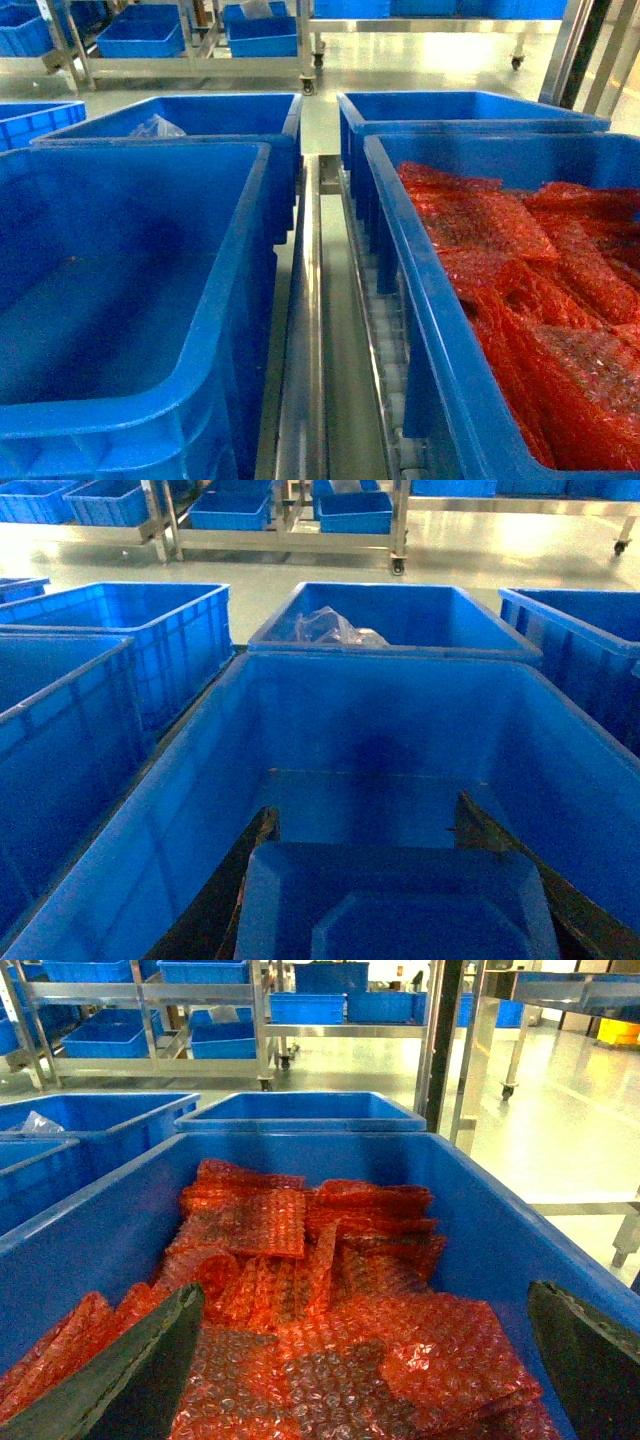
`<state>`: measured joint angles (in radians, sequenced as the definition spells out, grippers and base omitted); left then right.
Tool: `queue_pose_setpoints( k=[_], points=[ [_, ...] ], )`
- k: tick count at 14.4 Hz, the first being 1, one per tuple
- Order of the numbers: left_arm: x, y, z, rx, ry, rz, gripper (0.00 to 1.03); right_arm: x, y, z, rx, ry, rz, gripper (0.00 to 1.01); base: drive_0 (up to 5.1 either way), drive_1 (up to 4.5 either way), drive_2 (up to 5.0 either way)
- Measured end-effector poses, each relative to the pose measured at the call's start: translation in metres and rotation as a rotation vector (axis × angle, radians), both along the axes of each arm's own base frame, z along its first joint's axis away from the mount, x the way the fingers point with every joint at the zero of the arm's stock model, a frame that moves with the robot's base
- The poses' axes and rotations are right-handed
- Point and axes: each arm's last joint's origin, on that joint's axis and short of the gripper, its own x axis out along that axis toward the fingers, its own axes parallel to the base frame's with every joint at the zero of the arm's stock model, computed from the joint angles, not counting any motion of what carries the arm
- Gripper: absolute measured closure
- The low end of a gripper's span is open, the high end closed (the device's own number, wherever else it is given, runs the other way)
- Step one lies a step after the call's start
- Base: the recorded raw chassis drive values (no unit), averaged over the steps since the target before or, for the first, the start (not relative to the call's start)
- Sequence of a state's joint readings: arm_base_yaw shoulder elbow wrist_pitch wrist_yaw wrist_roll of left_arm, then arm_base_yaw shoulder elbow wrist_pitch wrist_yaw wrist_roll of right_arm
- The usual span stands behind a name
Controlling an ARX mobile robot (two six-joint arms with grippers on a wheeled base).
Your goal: Pick blue part to blue bin on bottom shelf
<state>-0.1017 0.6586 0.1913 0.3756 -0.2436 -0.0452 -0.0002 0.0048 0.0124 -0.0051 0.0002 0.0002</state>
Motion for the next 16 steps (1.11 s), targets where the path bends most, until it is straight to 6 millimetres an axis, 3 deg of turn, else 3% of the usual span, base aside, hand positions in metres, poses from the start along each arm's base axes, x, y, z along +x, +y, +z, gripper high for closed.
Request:
queue_pose_setpoints(
  k=[16],
  points=[
    [0.0,0.0,0.0,0.0,0.0,0.0,0.59,0.0,0.0,0.0,0.0,0.0,0.0,0.03,0.0,0.0,0.0]
  ],
)
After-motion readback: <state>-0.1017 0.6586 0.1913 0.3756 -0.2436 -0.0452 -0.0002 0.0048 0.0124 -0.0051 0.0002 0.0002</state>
